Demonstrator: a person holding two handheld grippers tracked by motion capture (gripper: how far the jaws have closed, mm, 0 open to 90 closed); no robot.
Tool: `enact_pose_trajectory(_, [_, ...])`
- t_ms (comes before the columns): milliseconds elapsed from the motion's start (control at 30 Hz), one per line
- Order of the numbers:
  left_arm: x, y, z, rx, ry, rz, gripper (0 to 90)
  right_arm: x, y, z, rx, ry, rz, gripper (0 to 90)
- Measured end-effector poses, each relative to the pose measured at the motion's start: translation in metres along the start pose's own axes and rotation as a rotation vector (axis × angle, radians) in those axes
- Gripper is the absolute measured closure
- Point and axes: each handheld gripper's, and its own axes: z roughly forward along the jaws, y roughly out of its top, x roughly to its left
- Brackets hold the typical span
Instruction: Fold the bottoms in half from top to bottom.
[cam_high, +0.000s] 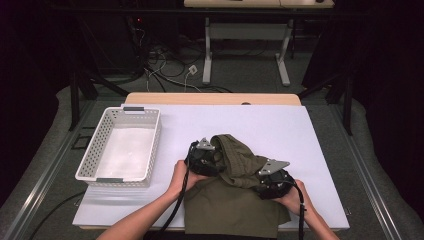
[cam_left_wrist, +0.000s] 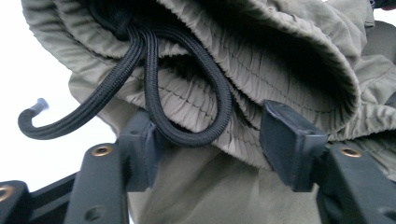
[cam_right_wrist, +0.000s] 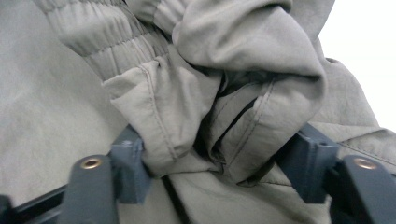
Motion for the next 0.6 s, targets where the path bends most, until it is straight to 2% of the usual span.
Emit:
enact_pose_trajectory(67, [0.001,-0.0011,0.0005,-0.008,-0.012,0.001,50.2,0.0002,0.0001,0.0002,0.003,0.0,-0.01,43.8])
enact_pose_trajectory(200, [0.002,-0.0036,0.0021,-0.016,-0.032,-0.007,63.2,0.0003,0.0007,-0.0015,-0.023,-0.008,-0.02,56.9])
enact_pose_trajectory(300, [0.0028,-0.007,0.0042,-0.015,-0.039,-0.004,68.6,-0.0002,0.0004,-0.0022,-0.031,-0.011,-0.022,64.9])
enact_pose_trajectory(433, [0.0028,-0.0099,0.0054,-0.026,-0.044,-0.017,76.4,-0.0003,0.0013,-0.0041,-0.05,-0.041,-0.022,72.2])
enact_pose_trajectory(600, [-0.0008,-0.0091,0.0028,-0.04,-0.042,-0.002,81.6,-0.0002,0.0033,-0.0058,-0.068,-0.083,-0.025,76.8])
